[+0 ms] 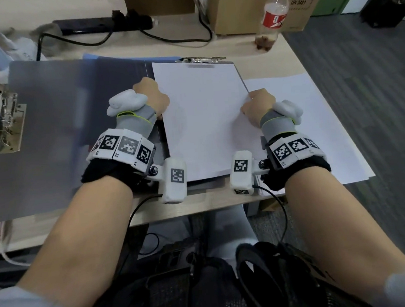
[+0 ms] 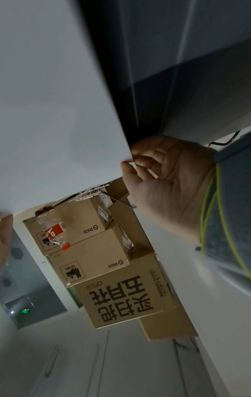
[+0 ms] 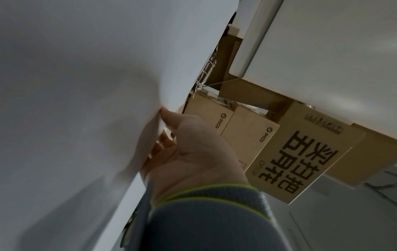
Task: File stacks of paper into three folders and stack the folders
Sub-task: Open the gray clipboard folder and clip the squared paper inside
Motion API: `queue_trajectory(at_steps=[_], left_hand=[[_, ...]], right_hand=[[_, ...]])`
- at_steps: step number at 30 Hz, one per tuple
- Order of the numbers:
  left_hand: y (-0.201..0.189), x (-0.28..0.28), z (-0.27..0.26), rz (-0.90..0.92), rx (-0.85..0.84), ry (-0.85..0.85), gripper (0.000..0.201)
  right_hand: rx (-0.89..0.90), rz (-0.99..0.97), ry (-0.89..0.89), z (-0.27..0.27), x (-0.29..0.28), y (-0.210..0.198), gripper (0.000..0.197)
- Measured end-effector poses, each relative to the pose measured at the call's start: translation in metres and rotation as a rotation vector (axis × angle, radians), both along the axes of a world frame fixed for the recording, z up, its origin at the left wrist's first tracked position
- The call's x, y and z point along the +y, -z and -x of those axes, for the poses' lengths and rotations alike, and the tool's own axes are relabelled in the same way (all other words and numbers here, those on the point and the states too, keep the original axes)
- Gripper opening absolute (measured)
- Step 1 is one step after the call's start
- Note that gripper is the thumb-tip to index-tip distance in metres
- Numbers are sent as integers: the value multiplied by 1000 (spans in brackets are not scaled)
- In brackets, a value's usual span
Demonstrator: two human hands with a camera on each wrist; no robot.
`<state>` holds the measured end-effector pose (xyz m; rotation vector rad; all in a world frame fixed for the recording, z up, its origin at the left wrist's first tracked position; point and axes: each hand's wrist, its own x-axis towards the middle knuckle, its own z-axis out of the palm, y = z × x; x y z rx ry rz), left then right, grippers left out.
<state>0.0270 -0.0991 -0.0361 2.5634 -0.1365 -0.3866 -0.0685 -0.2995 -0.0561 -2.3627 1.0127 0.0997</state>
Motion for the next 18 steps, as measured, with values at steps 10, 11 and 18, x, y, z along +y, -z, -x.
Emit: queue_trajectory(at_steps=[10, 11, 18], left_hand=[[-14, -13, -1, -291, -176, 273, 48], [-14, -15, -2, -273, -155, 334, 41], [-14, -21, -25, -58, -25, 315, 27]], right_hand=[[227, 337, -248, -35, 6, -2, 40], [210, 328, -286, -39, 9, -4, 41], [5, -4, -304, -74, 11, -3, 28]])
